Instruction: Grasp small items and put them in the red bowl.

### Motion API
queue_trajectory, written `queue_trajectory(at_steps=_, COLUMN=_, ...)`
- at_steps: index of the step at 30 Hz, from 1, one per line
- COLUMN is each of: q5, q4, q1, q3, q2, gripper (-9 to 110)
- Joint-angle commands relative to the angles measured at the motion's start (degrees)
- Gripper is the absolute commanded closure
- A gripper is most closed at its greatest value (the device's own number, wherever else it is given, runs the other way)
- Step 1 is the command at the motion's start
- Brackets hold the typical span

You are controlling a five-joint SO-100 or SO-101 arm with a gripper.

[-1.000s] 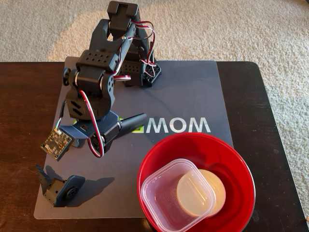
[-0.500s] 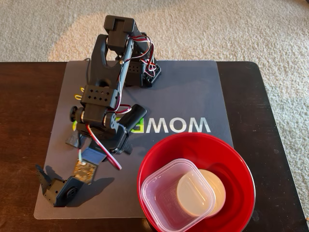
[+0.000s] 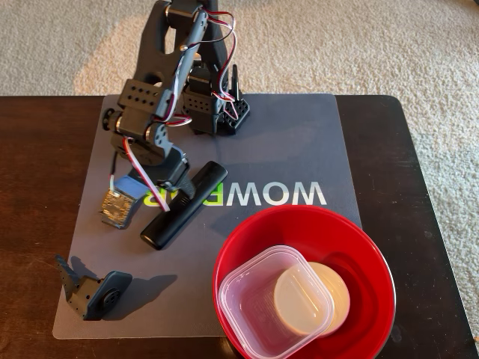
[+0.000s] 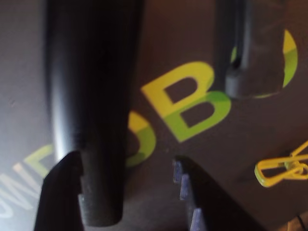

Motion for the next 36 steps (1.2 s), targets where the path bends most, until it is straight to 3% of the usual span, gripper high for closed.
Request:
queue_trajectory(at_steps=1, q5=-0.3, q4=-6.6, q1=0.0, q3=3.5, q2=2.6, gripper=76)
queue_trajectory(at_steps=13, q5=-1.8, q4=-15.5, q1=-4.2, q3=11.4, q2=4.7, gripper=75)
queue_trajectory(at_steps=21, q5=-3.3, q4=-18.0, q1=-5.0, q3=14.3, q2=7.0, gripper=101)
queue_trajectory(at_steps=29, q5=-3.9, q4=-18.1, q1=-5.1, q3=13.9, q2=8.5, gripper=101)
queue_trajectory(at_steps=36, q5=-6.3, q4=-15.3, q1=-5.9, q3=13.6, q2=22.1, gripper=101)
